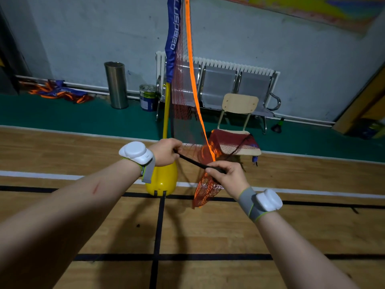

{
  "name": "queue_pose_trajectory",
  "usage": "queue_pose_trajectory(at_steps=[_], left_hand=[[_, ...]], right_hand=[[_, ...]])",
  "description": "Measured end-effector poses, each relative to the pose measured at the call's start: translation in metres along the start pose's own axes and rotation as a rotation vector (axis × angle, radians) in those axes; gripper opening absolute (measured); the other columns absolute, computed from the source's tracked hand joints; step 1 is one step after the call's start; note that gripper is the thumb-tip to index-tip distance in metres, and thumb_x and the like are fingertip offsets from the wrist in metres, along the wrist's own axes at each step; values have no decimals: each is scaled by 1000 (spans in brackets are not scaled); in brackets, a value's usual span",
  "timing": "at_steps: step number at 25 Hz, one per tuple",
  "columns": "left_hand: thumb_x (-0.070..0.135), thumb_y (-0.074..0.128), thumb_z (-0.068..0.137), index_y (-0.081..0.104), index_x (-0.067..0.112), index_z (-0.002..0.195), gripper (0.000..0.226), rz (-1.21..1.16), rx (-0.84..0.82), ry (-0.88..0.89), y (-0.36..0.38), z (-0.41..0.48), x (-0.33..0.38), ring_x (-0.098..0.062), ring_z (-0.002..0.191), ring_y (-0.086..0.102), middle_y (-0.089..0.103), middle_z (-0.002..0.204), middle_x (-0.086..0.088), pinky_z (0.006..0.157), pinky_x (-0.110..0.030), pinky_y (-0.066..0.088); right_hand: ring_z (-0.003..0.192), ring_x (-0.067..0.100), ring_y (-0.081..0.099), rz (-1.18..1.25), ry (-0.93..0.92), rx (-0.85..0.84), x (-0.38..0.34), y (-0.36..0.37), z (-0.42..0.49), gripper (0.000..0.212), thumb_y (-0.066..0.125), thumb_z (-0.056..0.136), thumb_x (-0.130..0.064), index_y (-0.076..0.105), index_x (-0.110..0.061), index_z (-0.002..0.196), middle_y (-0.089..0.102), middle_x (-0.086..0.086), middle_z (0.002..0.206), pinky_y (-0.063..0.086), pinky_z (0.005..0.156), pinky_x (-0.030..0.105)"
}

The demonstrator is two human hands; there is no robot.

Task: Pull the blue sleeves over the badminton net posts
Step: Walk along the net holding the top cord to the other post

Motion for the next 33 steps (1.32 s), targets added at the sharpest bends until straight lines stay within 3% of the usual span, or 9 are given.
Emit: queue_pose_trajectory(at_steps=[3,8,13,16,21,24,29,31,33], left_hand=[[9,55,87,63,11,106,21,22,-34,83,15,-3,29,-22,111,54,60,117,-6,94,-28,41],[15,54,87,60,21,112,26,164,-111,208,42,-13,72,-18,115,49,54,122,1,95,-28,37],[26,59,87,64,18,105,20,174,-135,204,45,-19,92,-17,105,53,57,105,2,92,-33,43],[27,61,87,67,18,97,16,139,-128,201,38,-20,98,-18,100,53,52,92,6,90,-35,43],[21,61,87,68,12,88,12,52,-47,145,24,-21,97,-19,98,54,58,94,-1,91,-35,43],[21,60,87,67,13,88,11,35,-4,90,16,-24,89,-18,94,52,56,93,0,88,-33,43],[18,59,87,66,9,89,12,26,2,23,16,-28,80,-18,90,51,56,94,-3,86,-32,43],[17,58,88,65,9,90,11,34,-3,-2,20,-28,79,-22,94,53,57,97,-5,86,-30,43],[16,57,87,64,9,90,11,51,0,-16,22,-27,82,-24,97,54,59,102,-7,84,-28,41]], right_hand=[[64,-6,57,-11,-6,-15,-4,3,-15,12,67,80,-2,71,1,90,66,5,81,44,65,4],[78,14,58,-25,9,-11,7,-7,-27,16,66,81,-4,71,1,96,70,21,92,44,67,9],[65,5,51,-44,6,-30,15,-22,-28,10,65,81,-3,70,1,90,62,8,78,40,63,11],[68,10,50,-52,22,-41,23,-27,-24,4,68,80,-5,67,-8,82,58,8,76,42,69,22],[58,8,43,-73,28,-75,30,-29,-22,24,68,80,-7,51,-18,66,47,1,66,36,52,10],[58,9,41,-63,26,-118,36,-29,-24,26,67,81,-8,50,-18,64,43,0,61,35,52,12],[70,15,45,-22,15,-125,33,-38,-27,12,67,81,-9,61,-14,73,49,7,70,39,68,26],[68,9,50,2,-12,-116,22,-42,-31,2,67,81,-8,67,-6,83,56,6,74,42,70,21],[61,-4,53,27,-34,-102,11,-45,-35,8,67,81,-5,68,-1,88,58,-2,69,42,64,10]])
Point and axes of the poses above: each hand's wrist, its own z-axis towards the middle knuckle, its own y-axis out of the palm, x = y × z, the point moved 10 cm from there along z, towards the middle knuckle
